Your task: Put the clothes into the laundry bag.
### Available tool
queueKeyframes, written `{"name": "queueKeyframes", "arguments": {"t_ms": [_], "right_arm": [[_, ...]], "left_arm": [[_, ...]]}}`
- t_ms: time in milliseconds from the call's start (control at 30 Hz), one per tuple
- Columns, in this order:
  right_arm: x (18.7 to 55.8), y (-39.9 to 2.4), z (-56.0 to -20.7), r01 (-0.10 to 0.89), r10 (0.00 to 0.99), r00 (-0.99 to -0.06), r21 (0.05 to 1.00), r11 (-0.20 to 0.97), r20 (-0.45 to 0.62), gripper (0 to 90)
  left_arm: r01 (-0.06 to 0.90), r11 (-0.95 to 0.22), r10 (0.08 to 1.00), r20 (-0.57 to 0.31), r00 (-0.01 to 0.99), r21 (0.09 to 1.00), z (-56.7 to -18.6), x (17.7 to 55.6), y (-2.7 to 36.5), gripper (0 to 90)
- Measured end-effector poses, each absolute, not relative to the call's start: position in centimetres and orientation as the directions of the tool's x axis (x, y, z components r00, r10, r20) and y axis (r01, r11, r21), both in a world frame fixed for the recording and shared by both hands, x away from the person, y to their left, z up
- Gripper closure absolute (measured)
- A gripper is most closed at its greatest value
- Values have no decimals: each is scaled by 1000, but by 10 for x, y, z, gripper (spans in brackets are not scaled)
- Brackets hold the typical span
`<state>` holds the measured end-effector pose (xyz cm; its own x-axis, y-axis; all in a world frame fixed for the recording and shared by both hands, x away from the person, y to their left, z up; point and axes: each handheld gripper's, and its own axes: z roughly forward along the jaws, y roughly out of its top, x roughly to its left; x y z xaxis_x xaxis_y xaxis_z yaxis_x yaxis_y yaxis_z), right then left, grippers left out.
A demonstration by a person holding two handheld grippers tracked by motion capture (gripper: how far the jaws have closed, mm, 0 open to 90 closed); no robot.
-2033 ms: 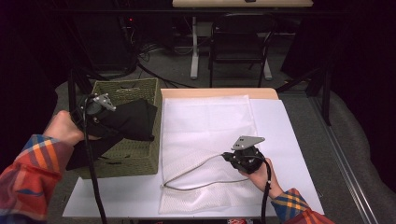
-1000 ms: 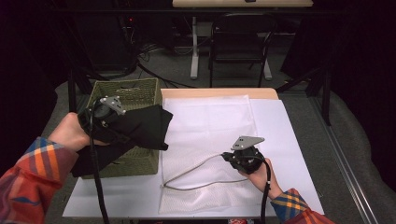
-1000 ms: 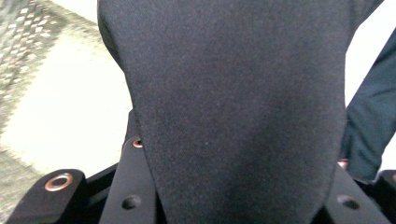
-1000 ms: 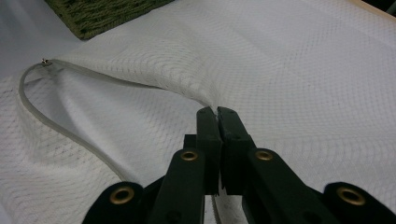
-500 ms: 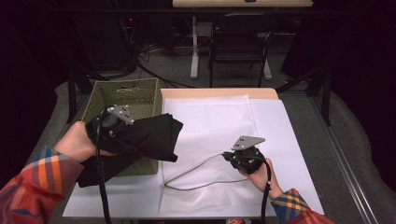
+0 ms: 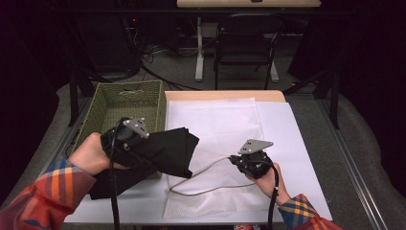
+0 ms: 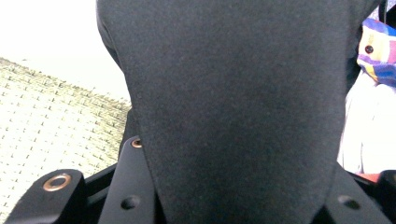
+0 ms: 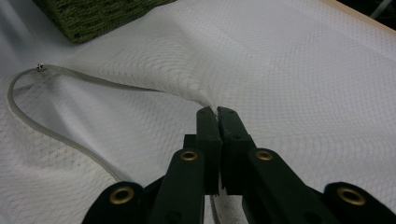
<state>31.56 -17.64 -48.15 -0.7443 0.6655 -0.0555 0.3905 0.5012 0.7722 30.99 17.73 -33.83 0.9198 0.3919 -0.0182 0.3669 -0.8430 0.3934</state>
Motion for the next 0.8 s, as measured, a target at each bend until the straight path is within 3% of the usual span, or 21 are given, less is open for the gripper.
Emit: {"name": "queueKeyframes", "arguments": {"t_ms": [800], "right_arm": [[315, -176, -477, 382, 666, -744, 785, 488, -52, 883]], "left_arm": [[319, -854, 304, -105, 947, 411, -362, 300, 149, 618]]}}
